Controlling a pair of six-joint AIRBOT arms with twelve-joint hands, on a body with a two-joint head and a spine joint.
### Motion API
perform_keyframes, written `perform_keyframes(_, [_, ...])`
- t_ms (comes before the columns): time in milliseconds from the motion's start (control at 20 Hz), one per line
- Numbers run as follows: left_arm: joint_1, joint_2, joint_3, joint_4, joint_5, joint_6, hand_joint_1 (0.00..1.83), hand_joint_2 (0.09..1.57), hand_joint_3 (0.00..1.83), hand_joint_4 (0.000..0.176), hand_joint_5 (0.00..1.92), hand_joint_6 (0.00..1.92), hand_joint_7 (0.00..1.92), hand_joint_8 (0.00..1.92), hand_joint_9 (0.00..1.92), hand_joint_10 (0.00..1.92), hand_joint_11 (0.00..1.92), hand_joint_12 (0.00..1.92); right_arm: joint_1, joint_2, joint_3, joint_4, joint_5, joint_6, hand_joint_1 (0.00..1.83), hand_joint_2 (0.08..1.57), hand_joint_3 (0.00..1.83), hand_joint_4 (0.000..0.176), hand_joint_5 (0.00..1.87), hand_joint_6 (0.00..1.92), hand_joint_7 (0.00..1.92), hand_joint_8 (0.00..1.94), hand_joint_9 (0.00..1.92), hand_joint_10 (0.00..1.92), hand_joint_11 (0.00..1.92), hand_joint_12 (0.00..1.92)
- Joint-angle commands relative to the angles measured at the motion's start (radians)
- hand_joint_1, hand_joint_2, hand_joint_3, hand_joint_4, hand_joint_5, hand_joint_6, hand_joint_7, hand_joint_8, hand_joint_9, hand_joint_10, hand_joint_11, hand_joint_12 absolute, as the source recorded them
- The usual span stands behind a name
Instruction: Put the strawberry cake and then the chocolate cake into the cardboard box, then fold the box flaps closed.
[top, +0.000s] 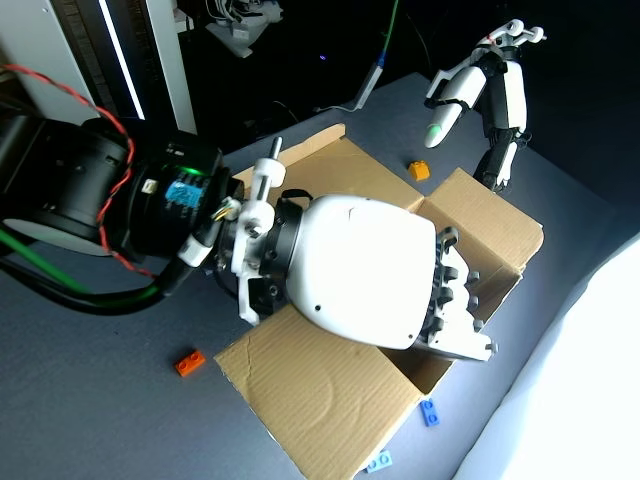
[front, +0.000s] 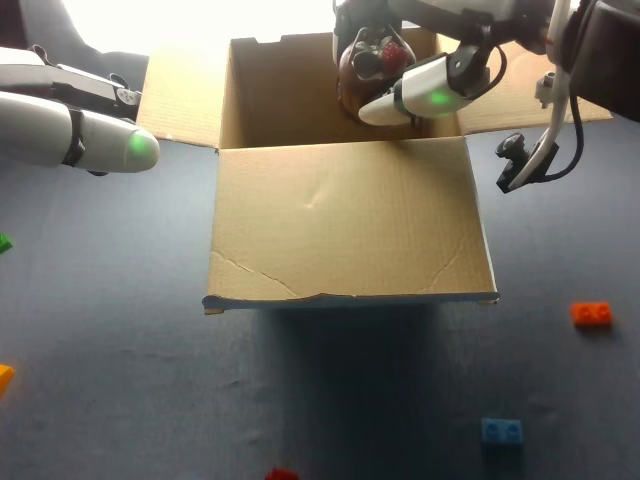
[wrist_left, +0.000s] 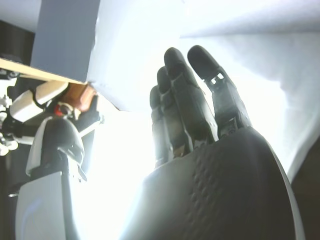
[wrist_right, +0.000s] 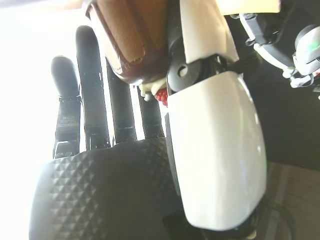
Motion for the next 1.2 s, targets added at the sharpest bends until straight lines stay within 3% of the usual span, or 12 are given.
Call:
perform_keyframes(0, [-0.015,0.005,0.005,-0.026,0.036,-0.007,0.68,1.08,0.01,0.026,0.40,0.00,0.50,0.00,0.60,0.01,0.10,1.23,0.000,0.012,0.006,-0.008,0.120,0.008,1.14,1.24,0.00,0.033,0.74,1.35,0.77,1.36,0.48,1.25,0.17,1.72])
perform_keyframes(250, [-0.018,0.004,0.008,-0.027,0.033,-0.007,0.69,1.08,0.00,0.021,0.41,0.01,0.52,0.01,0.61,0.01,0.12,1.21,-0.014,0.009,0.007,-0.011,0.124,0.006,1.13,1.26,0.00,0.032,0.73,1.35,0.71,1.44,0.44,1.25,0.10,1.74])
perform_keyframes(300, [-0.018,0.003,0.008,-0.027,0.032,-0.007,0.67,1.08,0.00,0.026,0.40,0.00,0.51,0.00,0.60,0.00,0.11,1.20,-0.014,0.009,0.007,-0.011,0.124,0.006,1.02,1.19,0.00,0.000,0.49,1.05,0.55,1.06,0.43,1.22,0.12,1.69])
perform_keyframes(350, [-0.019,0.003,0.007,-0.027,0.031,-0.007,0.67,1.08,0.00,0.026,0.40,0.00,0.51,0.00,0.60,0.00,0.10,1.20,-0.015,0.009,0.007,-0.011,0.125,0.006,0.97,1.16,0.00,0.000,0.35,0.90,0.49,0.83,0.41,1.17,0.11,1.69])
perform_keyframes(450, [-0.021,0.003,0.008,-0.027,0.031,-0.007,0.68,1.07,0.00,0.022,0.40,0.00,0.51,0.00,0.60,0.00,0.11,1.20,-0.017,0.008,0.007,-0.011,0.126,0.006,0.82,1.09,0.00,0.000,0.30,0.36,0.48,0.22,0.39,0.73,0.01,1.57])
perform_keyframes(550, [-0.024,0.002,0.009,-0.027,0.032,-0.007,0.67,1.07,0.00,0.024,0.40,0.00,0.50,0.00,0.60,0.00,0.11,1.20,-0.019,0.008,0.006,-0.011,0.126,0.006,0.72,1.02,0.00,0.000,0.23,0.06,0.39,0.01,0.34,0.40,0.00,1.37])
perform_keyframes(650, [-0.028,0.001,0.011,-0.028,0.033,-0.007,0.68,1.06,0.00,0.024,0.41,0.00,0.50,0.00,0.60,0.00,0.12,1.20,-0.020,0.009,0.006,-0.012,0.126,0.005,0.71,0.96,0.00,0.005,0.12,0.00,0.21,0.00,0.28,0.24,0.00,1.18])
perform_keyframes(850, [-0.035,0.000,0.013,-0.040,0.033,-0.007,0.69,1.05,0.00,0.027,0.43,0.01,0.51,0.00,0.61,0.01,0.12,1.21,-0.018,0.018,0.005,-0.013,0.125,0.007,0.67,0.90,0.00,0.000,0.01,0.00,0.04,0.00,0.15,0.07,0.00,0.88])
perform_keyframes(1150, [-0.104,-0.020,0.035,-0.089,0.037,-0.007,0.67,1.06,0.00,0.025,0.42,0.00,0.50,0.00,0.60,0.00,0.11,1.22,-0.002,0.102,-0.053,-0.021,0.119,0.014,0.60,0.91,0.00,0.002,0.02,0.00,0.03,0.00,0.11,0.01,0.00,0.65])
